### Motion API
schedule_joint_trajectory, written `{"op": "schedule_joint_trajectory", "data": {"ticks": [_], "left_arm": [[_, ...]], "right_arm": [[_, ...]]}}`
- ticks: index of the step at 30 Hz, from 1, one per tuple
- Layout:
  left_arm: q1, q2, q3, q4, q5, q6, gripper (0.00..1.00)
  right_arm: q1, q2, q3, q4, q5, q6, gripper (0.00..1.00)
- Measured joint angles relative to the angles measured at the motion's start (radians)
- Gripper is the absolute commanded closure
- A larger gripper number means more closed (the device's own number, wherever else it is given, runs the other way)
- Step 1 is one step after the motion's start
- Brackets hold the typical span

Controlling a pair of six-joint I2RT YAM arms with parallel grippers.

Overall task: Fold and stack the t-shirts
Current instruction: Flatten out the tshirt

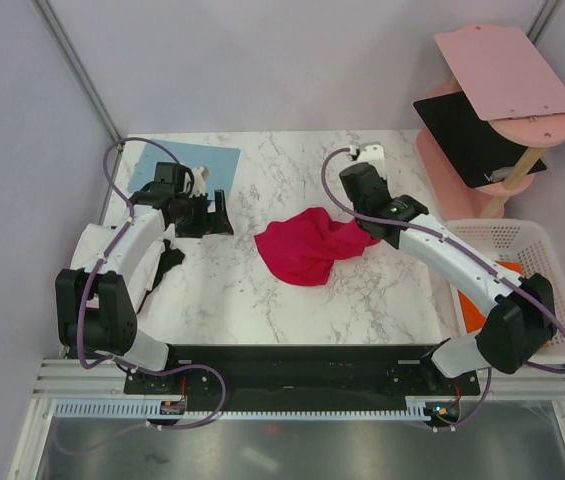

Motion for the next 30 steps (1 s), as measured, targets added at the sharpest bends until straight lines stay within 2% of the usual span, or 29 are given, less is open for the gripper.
{"op": "schedule_joint_trajectory", "data": {"ticks": [3, 6, 7, 9, 10, 12, 13, 14, 18, 26, 30], "left_arm": [[-0.013, 0.000, 0.000, 0.000, 0.011, -0.001, 0.00], [-0.075, 0.003, 0.000, 0.009, 0.017, -0.029, 0.00], [-0.108, 0.007, 0.000, 0.019, 0.019, -0.044, 0.00], [-0.176, 0.029, 0.003, 0.042, 0.026, -0.073, 0.00], [-0.212, 0.048, 0.009, 0.055, 0.026, -0.091, 0.00], [-0.270, 0.097, 0.016, 0.084, 0.024, -0.120, 0.01], [-0.294, 0.125, 0.019, 0.097, 0.023, -0.134, 0.02], [-0.308, 0.148, 0.019, 0.108, 0.023, -0.146, 0.02], [-0.336, 0.212, 0.016, 0.127, 0.008, -0.176, 0.02], [-0.479, 0.198, -0.027, 0.181, -0.120, -0.249, 0.00], [-0.465, 0.194, -0.048, 0.190, -0.201, -0.300, 0.00]], "right_arm": [[-0.073, -0.048, -0.121, -0.031, 0.023, 0.044, 1.00], [-0.087, -0.120, -0.157, -0.043, 0.051, 0.072, 0.88], [-0.086, -0.141, -0.157, -0.042, 0.064, 0.081, 0.67], [-0.085, -0.166, -0.156, -0.045, 0.089, 0.103, 0.51], [-0.086, -0.169, -0.154, -0.050, 0.104, 0.111, 0.35], [-0.088, -0.166, -0.154, -0.060, 0.114, 0.127, 0.24], [-0.091, -0.165, -0.154, -0.072, 0.117, 0.127, 0.05], [-0.091, -0.165, -0.154, -0.077, 0.119, 0.135, 0.02], [-0.092, -0.177, -0.154, -0.089, 0.133, 0.141, 0.02], [-0.093, -0.214, -0.154, -0.075, 0.132, 0.136, 0.02], [-0.093, -0.213, -0.154, -0.069, 0.129, 0.129, 0.02]]}}
